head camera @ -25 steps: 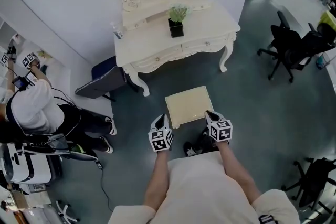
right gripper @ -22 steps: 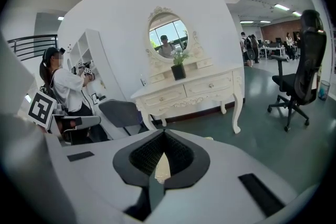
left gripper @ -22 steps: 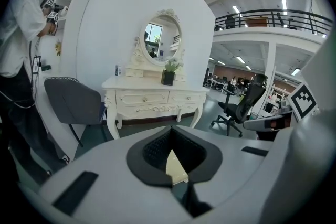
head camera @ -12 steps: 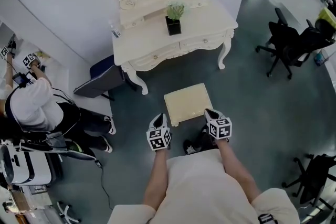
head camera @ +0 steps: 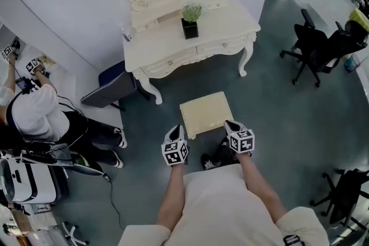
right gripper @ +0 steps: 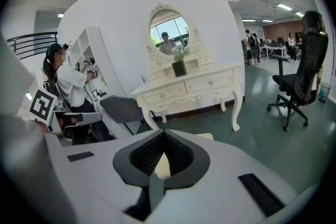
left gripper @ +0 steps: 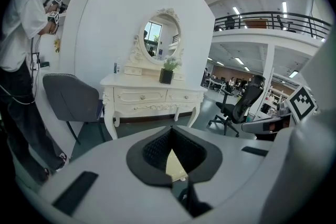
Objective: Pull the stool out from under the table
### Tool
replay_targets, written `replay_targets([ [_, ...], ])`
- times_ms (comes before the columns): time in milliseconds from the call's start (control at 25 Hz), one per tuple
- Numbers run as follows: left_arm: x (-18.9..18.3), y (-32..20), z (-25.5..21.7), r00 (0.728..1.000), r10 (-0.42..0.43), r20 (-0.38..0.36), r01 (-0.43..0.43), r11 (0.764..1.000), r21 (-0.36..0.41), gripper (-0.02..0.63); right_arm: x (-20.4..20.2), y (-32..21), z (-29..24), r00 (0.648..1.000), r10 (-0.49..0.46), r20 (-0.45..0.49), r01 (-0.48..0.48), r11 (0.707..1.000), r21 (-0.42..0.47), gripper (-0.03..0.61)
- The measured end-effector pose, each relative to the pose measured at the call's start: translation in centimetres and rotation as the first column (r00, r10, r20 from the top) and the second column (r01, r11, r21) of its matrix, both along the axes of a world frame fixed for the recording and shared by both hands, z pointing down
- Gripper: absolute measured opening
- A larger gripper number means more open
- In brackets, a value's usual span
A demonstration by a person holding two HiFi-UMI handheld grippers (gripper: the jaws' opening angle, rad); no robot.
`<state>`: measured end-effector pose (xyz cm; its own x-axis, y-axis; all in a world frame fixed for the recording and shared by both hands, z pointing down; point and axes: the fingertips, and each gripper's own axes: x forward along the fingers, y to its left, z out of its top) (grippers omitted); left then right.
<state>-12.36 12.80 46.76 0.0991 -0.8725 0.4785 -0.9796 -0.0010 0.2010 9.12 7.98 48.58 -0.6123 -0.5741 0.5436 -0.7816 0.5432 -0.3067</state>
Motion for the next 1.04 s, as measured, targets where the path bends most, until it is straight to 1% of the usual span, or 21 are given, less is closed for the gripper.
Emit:
replay_targets([
  [120,0.1,0.1,0.1,1.000,0.008,-0.002,-0.008,1.000,-0.002,0.015,-0.2,0.3,0.2,1.000,-0.009,-0.012,0.010,1.000,0.002,0.043],
  [1040,1.1,0.6,0.4,0.999,0.042,-0.007,-0.042,0.999,-0.006,0.015,-0.5,1.2,0.5,1.000,-0.030,-0.009,0.030,1.000,-0.009,0.043],
])
